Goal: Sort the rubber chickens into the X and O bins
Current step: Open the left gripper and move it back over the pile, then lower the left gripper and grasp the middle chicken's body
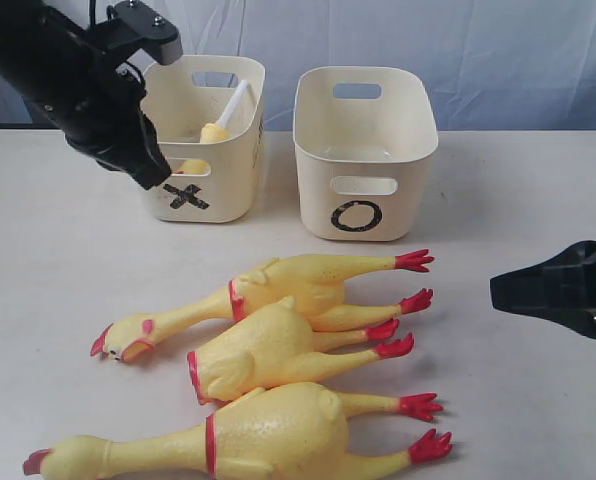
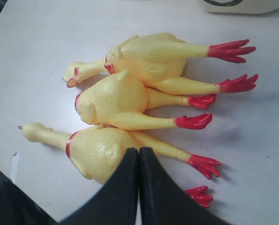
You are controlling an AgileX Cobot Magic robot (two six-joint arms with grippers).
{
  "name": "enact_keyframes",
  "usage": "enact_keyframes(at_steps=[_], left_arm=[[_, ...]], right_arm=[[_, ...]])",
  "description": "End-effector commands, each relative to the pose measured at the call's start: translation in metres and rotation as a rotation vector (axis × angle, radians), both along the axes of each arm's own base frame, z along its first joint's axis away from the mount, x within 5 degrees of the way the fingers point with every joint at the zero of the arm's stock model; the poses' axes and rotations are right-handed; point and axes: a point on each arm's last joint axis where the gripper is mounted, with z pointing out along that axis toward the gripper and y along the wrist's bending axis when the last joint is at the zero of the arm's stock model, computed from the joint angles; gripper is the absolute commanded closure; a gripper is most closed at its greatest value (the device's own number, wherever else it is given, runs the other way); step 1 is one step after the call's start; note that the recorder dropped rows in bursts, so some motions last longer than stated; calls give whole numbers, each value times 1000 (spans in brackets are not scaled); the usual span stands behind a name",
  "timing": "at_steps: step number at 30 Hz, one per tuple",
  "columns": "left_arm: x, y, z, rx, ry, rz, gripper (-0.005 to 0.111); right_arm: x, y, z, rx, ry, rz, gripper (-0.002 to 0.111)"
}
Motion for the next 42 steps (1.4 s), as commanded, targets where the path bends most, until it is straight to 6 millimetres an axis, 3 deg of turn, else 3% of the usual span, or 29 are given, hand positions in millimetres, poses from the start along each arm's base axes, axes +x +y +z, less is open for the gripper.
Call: enact_keyframes(at_steps=[1, 10, 19, 26, 30, 33, 38, 40, 42], left_arm=[[-20, 5, 1, 11, 33, -15, 107], [-54, 14, -8, -3, 61, -22, 107], [-89, 12, -26, -107, 103, -147, 107], [-111, -8, -54, -80, 60, -349, 107], [-117, -18, -65, -63, 3, -369, 105], [-117, -19, -68, -61, -26, -351, 96], [-114, -24, -66, -132, -30, -284, 54], [-112, -25, -64, -161, -42, -253, 41], [-110, -27, -63, -178, -63, -241, 36]], right_arm=[[1, 0, 2, 1, -14, 0, 108], [1, 0, 2, 1, -14, 0, 108], [1, 0, 2, 1, -14, 0, 108], [1, 0, 2, 1, -14, 0, 108], [1, 0, 2, 1, -14, 0, 108], [1, 0, 2, 1, -14, 0, 108], [1, 0, 2, 1, -14, 1, 108], [1, 0, 2, 1, -14, 1, 108], [1, 0, 2, 1, -14, 1, 108]])
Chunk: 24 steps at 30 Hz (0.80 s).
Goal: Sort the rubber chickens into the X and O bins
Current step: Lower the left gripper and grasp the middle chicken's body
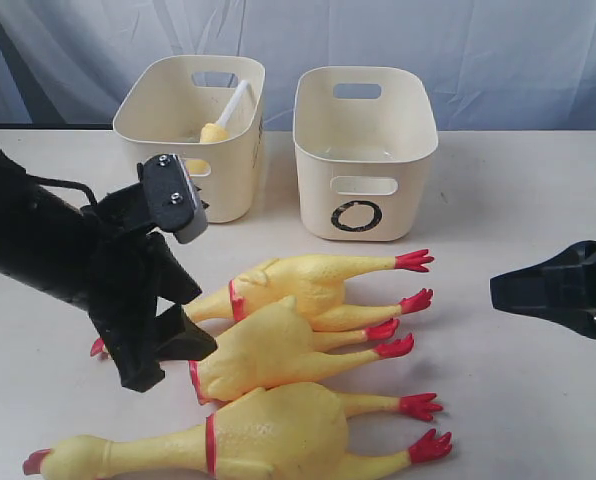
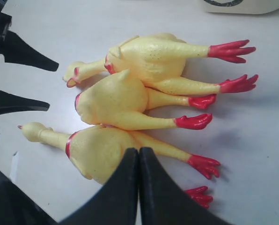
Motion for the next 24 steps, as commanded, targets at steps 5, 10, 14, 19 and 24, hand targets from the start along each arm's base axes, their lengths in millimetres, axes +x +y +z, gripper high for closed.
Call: enact_keyframes(at_steps=[5, 10, 14, 19, 24], left_arm=[[6, -10, -10, -76, 24, 2, 36], [11, -14, -27, -56, 65, -20, 36], [13, -16, -33, -61, 81, -25, 36], [6, -27, -37, -43, 73, -69, 37], [6, -39, -45, -2, -3, -81, 37]], right_arm=[[1, 0, 2, 4, -12, -1, 108], [1, 0, 2, 6, -12, -1, 108], [1, 0, 2, 6, -12, -1, 108], [1, 0, 2, 6, -12, -1, 108], [1, 0, 2, 6, -10, 2, 108]])
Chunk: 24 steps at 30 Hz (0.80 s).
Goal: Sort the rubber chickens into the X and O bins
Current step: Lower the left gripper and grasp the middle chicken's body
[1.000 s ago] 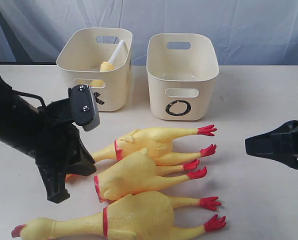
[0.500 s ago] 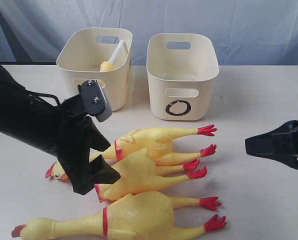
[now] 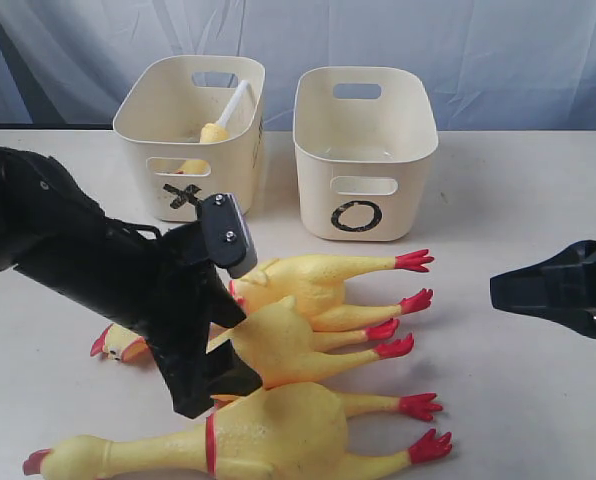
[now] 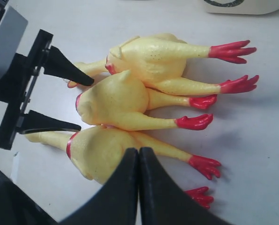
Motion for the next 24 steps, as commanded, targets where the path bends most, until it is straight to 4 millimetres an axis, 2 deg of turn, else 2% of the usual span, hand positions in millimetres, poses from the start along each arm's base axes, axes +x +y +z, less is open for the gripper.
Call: enact_keyframes(at_steps=[1, 24], left_arm=[[1, -9, -8, 26, -54, 1, 37], [10, -7, -11, 53, -132, 34, 37]], right_arm=[[1, 0, 2, 4, -9, 4, 108], [1, 0, 2, 4, -9, 4, 108]])
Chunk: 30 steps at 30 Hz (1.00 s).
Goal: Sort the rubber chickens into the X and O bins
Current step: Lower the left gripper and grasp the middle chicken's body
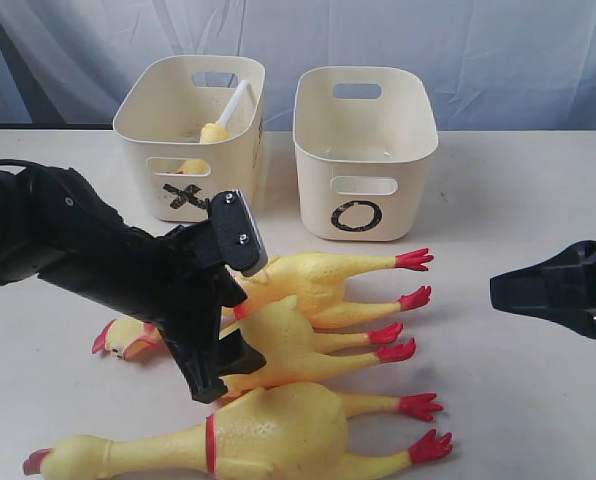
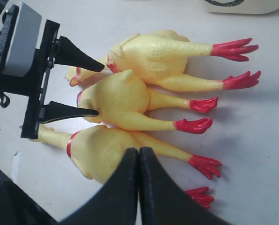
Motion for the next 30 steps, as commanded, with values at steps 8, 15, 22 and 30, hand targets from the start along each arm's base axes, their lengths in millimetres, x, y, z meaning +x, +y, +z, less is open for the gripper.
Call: enact_keyframes(at_steps=[8, 15, 22, 30], left_arm=[[-5, -2, -1, 2, 28, -26, 37], [-5, -2, -4, 7, 40, -29, 37], [-2, -4, -20, 33, 84, -21, 37], [-1, -4, -22, 33, 83, -9, 52]], right_arm=[[1, 0, 2, 4, -9, 4, 108], [1, 0, 2, 4, -9, 4, 108], [1, 0, 2, 4, -9, 4, 108], [1, 0, 2, 4, -9, 4, 108]])
